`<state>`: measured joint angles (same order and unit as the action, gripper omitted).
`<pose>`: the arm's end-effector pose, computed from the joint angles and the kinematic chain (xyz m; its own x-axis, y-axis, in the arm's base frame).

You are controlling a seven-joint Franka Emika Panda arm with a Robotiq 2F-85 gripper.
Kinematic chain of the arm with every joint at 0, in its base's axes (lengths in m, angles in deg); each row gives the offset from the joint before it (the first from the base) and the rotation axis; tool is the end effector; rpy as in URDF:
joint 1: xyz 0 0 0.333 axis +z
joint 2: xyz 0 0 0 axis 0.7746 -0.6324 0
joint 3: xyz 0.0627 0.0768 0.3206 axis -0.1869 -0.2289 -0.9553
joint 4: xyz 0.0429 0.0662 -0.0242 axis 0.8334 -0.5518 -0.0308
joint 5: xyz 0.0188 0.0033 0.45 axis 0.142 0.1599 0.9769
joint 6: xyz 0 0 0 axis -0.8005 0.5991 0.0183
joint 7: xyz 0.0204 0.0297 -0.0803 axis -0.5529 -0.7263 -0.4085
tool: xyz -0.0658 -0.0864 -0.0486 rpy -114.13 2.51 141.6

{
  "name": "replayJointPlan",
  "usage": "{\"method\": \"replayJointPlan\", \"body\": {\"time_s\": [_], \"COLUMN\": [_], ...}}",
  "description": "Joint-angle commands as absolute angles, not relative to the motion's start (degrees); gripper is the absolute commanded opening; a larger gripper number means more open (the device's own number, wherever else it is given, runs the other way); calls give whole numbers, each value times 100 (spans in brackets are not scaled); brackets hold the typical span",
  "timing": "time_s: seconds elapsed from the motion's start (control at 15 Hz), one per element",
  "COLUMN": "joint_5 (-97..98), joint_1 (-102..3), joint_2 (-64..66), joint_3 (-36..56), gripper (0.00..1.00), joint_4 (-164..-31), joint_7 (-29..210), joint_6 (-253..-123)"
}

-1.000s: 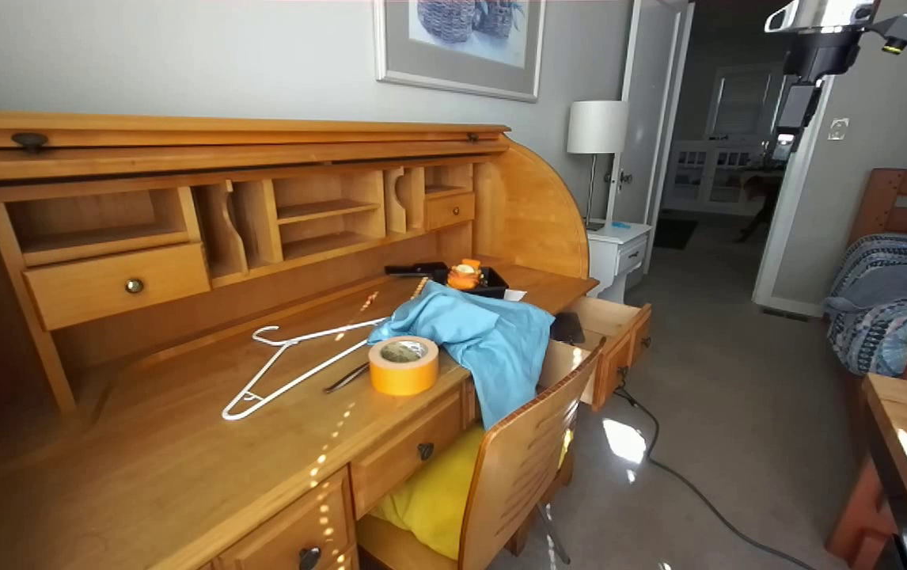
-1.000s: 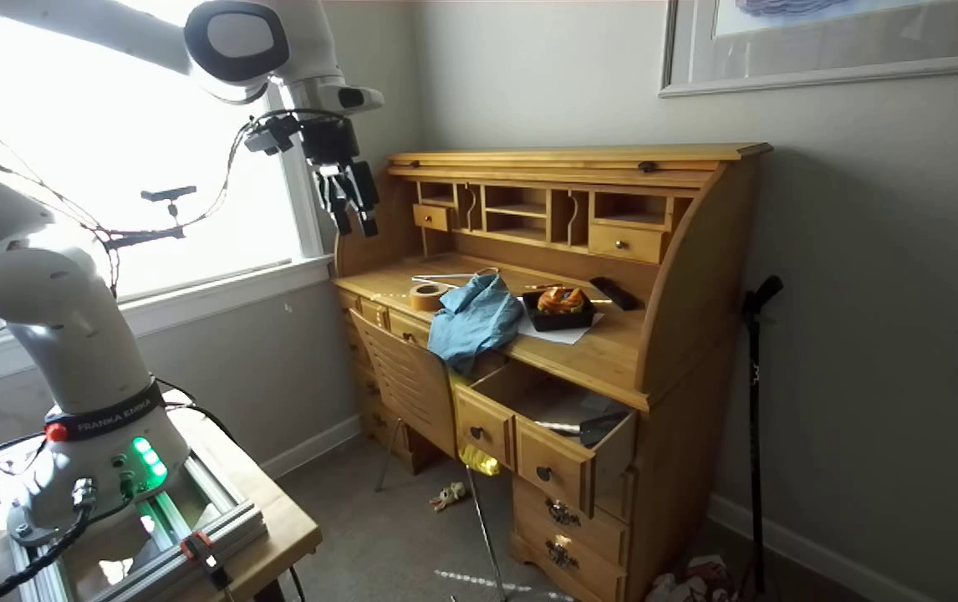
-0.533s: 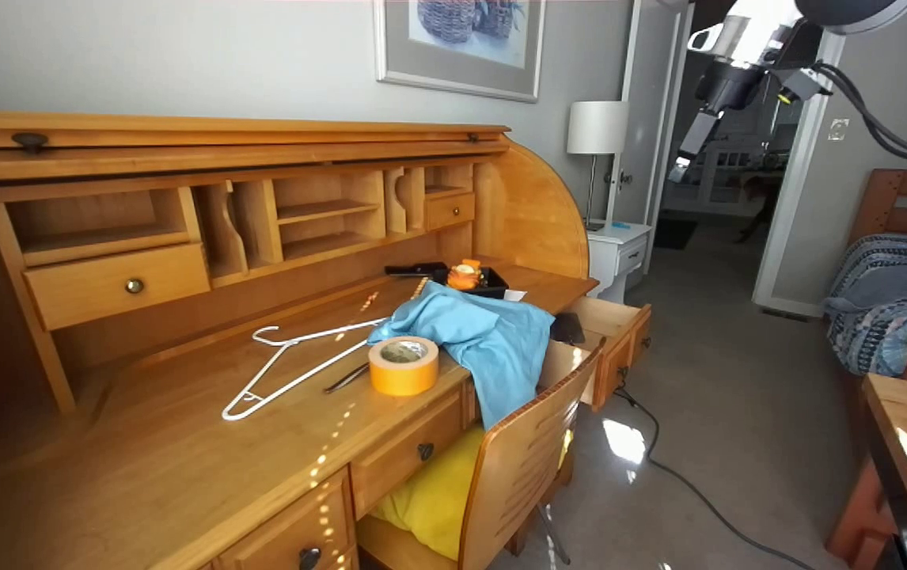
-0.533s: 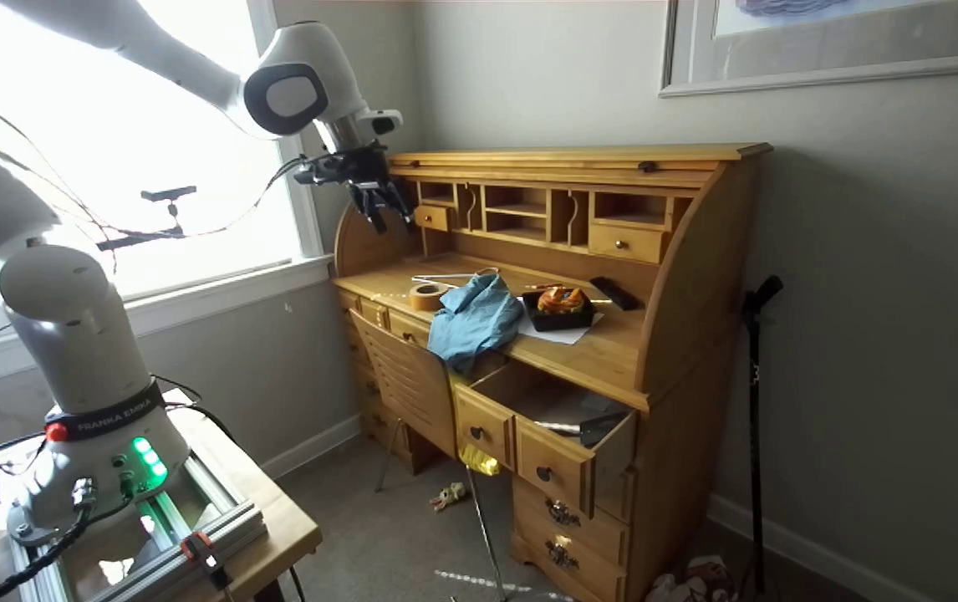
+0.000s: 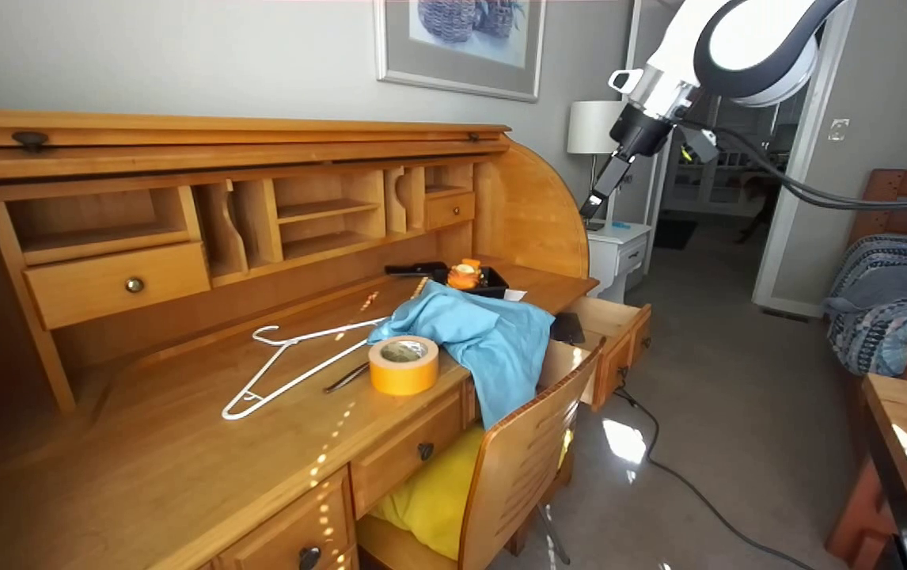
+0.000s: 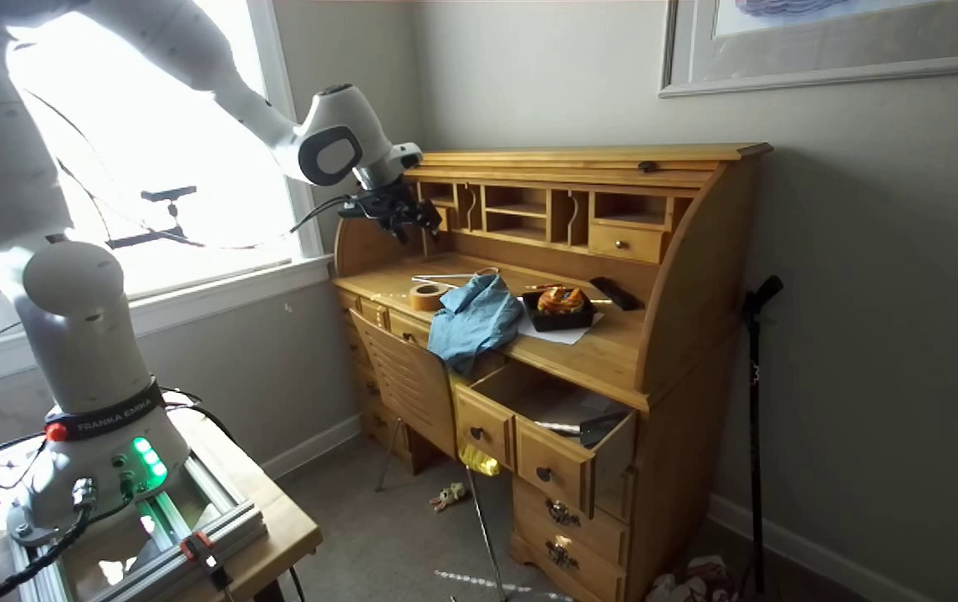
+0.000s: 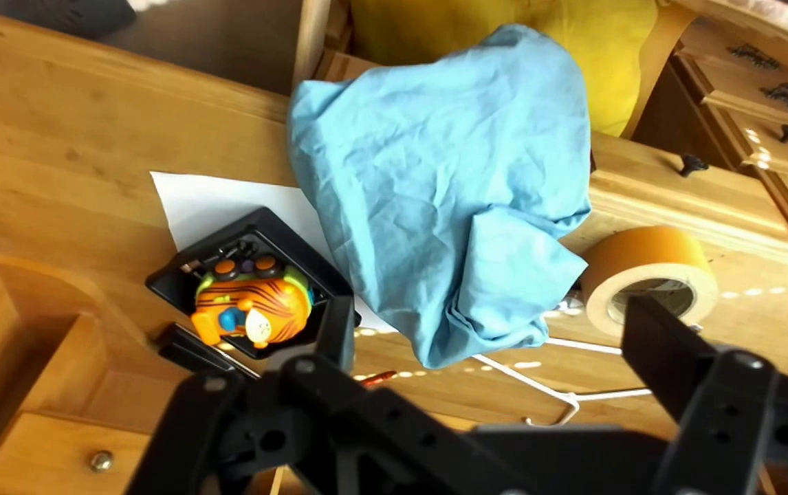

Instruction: Use the blue cloth to wipe the right side of the cupboard

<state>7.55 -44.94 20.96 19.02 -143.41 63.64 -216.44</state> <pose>0.5614 -0.0746 0.3555 0.8662 0.2035 0.4565 0.1683 -0.9788 0.1169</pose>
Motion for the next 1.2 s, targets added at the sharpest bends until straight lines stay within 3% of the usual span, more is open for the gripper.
{"method": "replayJointPlan", "body": {"time_s": [0.0,0.73,1.13], "joint_5": [935,786,2454], "joint_1": [-4377,-4401,-4726], "joint_2": [908,1119,-385], "joint_3": [1833,1849,919], "gripper": [100,100,100], "joint_4": [-13297,-13537,-12007], "joint_7": [6419,6418,4895], "joint_6": [-21796,-21773,-21874]}}
